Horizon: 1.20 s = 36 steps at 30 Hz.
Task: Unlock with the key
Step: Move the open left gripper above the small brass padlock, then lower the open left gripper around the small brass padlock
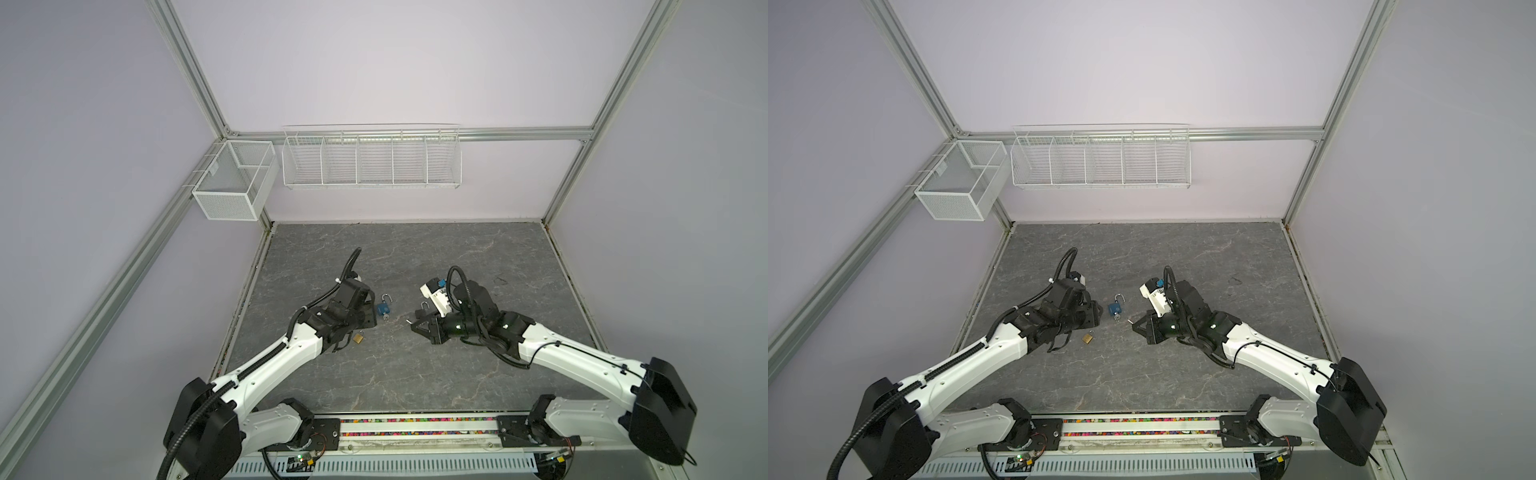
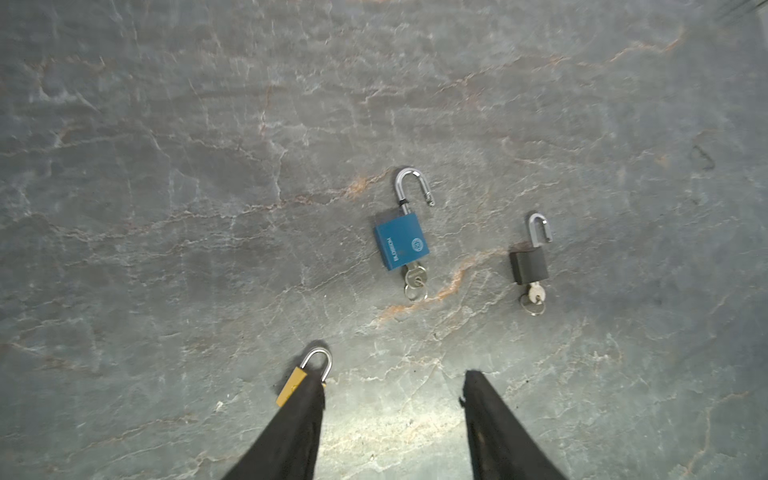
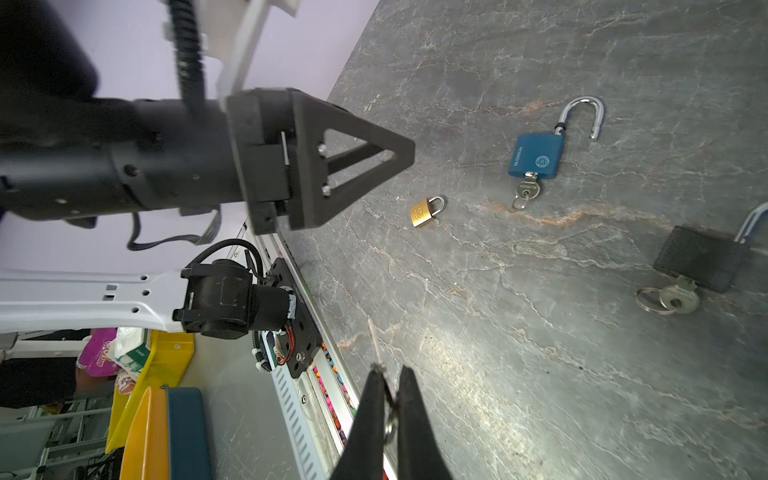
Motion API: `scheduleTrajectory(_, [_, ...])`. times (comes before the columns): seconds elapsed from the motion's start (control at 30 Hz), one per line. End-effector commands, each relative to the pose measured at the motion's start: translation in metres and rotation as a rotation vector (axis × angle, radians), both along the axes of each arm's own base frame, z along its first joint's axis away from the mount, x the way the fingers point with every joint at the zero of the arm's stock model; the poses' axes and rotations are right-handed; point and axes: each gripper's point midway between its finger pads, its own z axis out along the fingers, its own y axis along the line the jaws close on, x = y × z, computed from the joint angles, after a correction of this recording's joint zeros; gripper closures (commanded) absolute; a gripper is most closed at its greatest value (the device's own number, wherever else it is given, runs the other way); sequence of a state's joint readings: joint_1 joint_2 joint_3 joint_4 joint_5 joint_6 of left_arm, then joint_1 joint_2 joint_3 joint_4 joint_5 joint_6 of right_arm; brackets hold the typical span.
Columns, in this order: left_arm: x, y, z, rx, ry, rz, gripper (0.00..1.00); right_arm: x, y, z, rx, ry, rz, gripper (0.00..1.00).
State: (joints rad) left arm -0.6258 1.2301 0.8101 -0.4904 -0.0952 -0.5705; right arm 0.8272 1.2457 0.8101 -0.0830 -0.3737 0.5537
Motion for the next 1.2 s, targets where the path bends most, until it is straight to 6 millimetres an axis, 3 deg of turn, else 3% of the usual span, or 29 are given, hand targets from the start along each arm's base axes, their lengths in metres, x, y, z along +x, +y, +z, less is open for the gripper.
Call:
scheduleTrajectory(0.0, [0.001, 0.002, -0.023, 0.005, 0.077, -0.008, 0.45, -0.001, 0.005, 0.007, 0.037, -0.016, 0.001, 0.93])
scheduleTrajectory(0.23, [0.002, 0.002, -0.067, 0.081, 0.209, -0.023, 0.44, 0.002, 0.007, 0.003, 0.027, -0.020, -0.010, 0.93])
scheduleTrajectory(0.4, [-0.001, 0.004, -0.087, 0.114, 0.262, -0.026, 0.44, 0.003, 0.008, 0.000, 0.021, -0.018, -0.008, 0.93])
scheduleTrajectory(0.67, [-0.009, 0.015, -0.101, 0.163, 0.306, 0.006, 0.44, 0.004, 0.007, 0.000, 0.008, -0.031, -0.012, 0.93])
scheduleTrajectory(1.17, [-0.028, 0.027, -0.099, 0.202, 0.314, 0.089, 0.43, 0.004, 0.009, -0.002, 0.007, -0.026, -0.006, 0.93])
